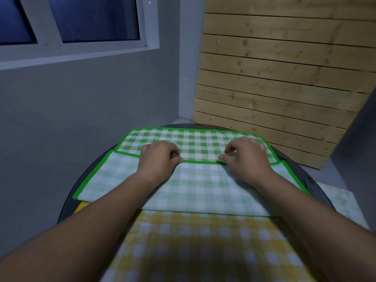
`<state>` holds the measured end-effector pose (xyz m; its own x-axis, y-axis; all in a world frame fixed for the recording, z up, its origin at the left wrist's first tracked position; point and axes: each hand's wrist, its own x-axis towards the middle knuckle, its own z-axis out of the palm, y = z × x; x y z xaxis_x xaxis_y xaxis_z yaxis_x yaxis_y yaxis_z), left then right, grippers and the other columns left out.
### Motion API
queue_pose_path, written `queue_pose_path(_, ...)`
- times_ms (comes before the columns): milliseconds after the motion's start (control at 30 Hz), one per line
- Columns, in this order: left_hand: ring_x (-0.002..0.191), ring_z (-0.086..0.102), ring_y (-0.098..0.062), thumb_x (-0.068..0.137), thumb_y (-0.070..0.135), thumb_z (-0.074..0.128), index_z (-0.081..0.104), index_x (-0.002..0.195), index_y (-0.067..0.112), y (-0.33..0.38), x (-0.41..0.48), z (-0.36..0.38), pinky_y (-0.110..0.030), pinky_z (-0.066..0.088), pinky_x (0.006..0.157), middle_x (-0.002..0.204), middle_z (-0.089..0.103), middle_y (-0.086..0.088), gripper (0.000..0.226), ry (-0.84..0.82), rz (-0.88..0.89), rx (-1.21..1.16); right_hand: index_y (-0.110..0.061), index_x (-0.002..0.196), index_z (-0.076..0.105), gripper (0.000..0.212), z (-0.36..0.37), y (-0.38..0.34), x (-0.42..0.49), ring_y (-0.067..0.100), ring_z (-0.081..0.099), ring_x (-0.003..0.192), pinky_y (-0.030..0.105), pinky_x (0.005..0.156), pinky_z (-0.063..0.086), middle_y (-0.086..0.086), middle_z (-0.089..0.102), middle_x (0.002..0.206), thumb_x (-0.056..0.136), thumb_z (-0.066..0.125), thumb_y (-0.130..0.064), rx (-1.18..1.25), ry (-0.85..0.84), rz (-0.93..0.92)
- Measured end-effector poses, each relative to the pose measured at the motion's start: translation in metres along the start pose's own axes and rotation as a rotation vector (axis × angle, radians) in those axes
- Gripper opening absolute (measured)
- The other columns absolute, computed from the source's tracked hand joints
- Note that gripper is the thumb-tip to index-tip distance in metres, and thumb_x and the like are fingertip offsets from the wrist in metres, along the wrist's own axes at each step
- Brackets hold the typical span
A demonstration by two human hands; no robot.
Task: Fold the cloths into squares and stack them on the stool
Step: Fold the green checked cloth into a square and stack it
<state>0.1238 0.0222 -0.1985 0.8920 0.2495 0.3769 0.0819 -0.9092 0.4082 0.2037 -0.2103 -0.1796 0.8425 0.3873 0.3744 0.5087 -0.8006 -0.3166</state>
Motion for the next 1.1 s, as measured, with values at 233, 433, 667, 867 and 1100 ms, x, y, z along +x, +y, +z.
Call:
queue_pose_path(233, 0.081, 0.065, -0.01, 0.088, 0.035, 0.072, 0.075, 0.081, 0.025, 0.017, -0.025, -0.051, -0.037, 0.055, 0.076, 0.081, 0.071, 0.011, 0.012, -0.105, 0.043, -0.201, -0.025, 0.075, 0.07, 0.012, -0.05, -0.045, -0.038, 0.005, 0.062, 0.078, 0.032, 0.075, 0.054, -0.01, 0.066, 0.082, 0.086, 0.071, -0.031, 0.226, -0.349, -0.157)
queue_pose_path(433, 0.081, 0.064, -0.002, 0.08, 0.033, 0.08, 0.079, 0.08, 0.026, 0.024, -0.086, -0.067, -0.031, 0.054, 0.076, 0.082, 0.069, 0.012, 0.007, -0.353, 0.21, -0.267, -0.027, 0.076, 0.074, 0.007, -0.055, -0.04, -0.098, 0.003, 0.061, 0.085, 0.025, 0.08, 0.05, -0.008, 0.066, 0.086, 0.079, 0.078, -0.033, 0.224, -0.416, -0.181)
queue_pose_path(667, 0.085, 0.062, -0.002, 0.081, 0.034, 0.079, 0.078, 0.089, 0.031, 0.021, -0.118, -0.041, -0.037, 0.054, 0.081, 0.089, 0.066, 0.012, 0.008, -0.258, 0.132, -0.278, -0.035, 0.082, 0.07, 0.007, -0.036, -0.024, -0.122, 0.01, 0.054, 0.097, 0.033, 0.09, 0.047, -0.013, 0.061, 0.09, 0.08, 0.077, -0.037, 0.226, -0.312, -0.112)
queue_pose_path(867, 0.087, 0.059, -0.002, 0.088, 0.036, 0.072, 0.079, 0.089, 0.031, 0.022, -0.114, -0.04, -0.034, 0.053, 0.08, 0.089, 0.064, 0.014, 0.008, -0.283, 0.208, -0.191, -0.03, 0.084, 0.075, 0.007, -0.03, -0.017, -0.119, 0.012, 0.051, 0.1, 0.035, 0.093, 0.045, -0.013, 0.061, 0.096, 0.086, 0.071, -0.035, 0.177, -0.262, -0.192)
queue_pose_path(1100, 0.089, 0.056, -0.002, 0.094, 0.037, 0.063, 0.074, 0.09, 0.03, 0.025, -0.115, -0.047, -0.032, 0.052, 0.079, 0.087, 0.062, 0.018, 0.014, -0.271, 0.323, -0.113, -0.03, 0.082, 0.071, 0.008, -0.037, -0.015, -0.118, 0.008, 0.049, 0.1, 0.034, 0.095, 0.043, -0.015, 0.059, 0.098, 0.089, 0.067, -0.034, 0.224, -0.24, -0.252)
